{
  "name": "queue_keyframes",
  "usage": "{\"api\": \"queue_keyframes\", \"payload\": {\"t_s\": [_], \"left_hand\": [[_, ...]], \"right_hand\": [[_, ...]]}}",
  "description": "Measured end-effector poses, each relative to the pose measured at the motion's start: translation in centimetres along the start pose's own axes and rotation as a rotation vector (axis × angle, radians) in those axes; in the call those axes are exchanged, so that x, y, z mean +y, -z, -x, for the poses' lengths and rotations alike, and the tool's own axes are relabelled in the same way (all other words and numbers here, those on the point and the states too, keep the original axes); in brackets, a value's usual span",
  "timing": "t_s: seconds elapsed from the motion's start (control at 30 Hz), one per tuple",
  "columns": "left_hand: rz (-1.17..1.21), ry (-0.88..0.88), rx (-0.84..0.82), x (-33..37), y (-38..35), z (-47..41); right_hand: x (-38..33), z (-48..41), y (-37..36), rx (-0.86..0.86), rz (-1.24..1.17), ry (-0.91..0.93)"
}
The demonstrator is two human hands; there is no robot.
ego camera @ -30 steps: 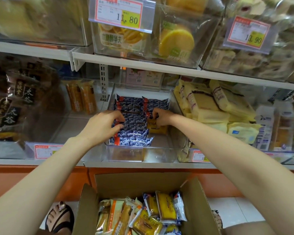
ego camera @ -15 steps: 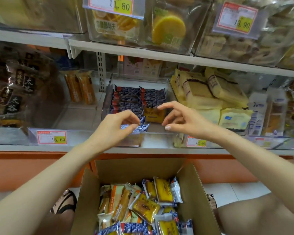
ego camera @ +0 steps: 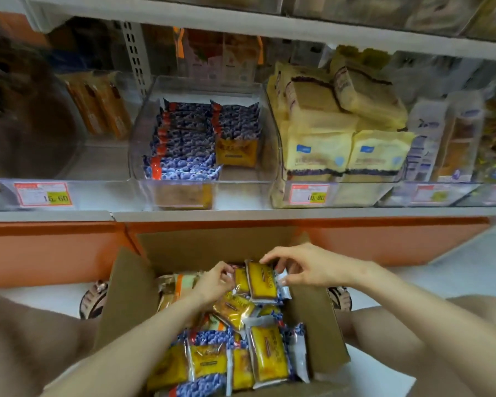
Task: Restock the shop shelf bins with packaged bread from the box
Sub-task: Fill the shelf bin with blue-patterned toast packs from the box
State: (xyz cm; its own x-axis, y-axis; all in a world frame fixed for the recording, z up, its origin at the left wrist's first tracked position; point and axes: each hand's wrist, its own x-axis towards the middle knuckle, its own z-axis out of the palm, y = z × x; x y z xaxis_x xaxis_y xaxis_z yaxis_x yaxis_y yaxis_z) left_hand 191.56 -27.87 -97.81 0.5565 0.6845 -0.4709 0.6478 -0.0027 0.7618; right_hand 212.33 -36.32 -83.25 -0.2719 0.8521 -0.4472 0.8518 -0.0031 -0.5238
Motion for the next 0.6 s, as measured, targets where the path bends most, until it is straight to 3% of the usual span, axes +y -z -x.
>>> {"api": "queue_keyframes", "payload": {"t_s": [0.27,0.6], "left_hand": [[0.192,0.198,-0.087,0.1,-7.8,-6.8],[0.156,0.235,0.057,0.6,-9.3,-9.2]], "right_hand": [[2.8,-0.9,2.0,0.017,0.139,-0.066],[4.8,-2.0,2.4,0.006,0.212,-0.087]]}}
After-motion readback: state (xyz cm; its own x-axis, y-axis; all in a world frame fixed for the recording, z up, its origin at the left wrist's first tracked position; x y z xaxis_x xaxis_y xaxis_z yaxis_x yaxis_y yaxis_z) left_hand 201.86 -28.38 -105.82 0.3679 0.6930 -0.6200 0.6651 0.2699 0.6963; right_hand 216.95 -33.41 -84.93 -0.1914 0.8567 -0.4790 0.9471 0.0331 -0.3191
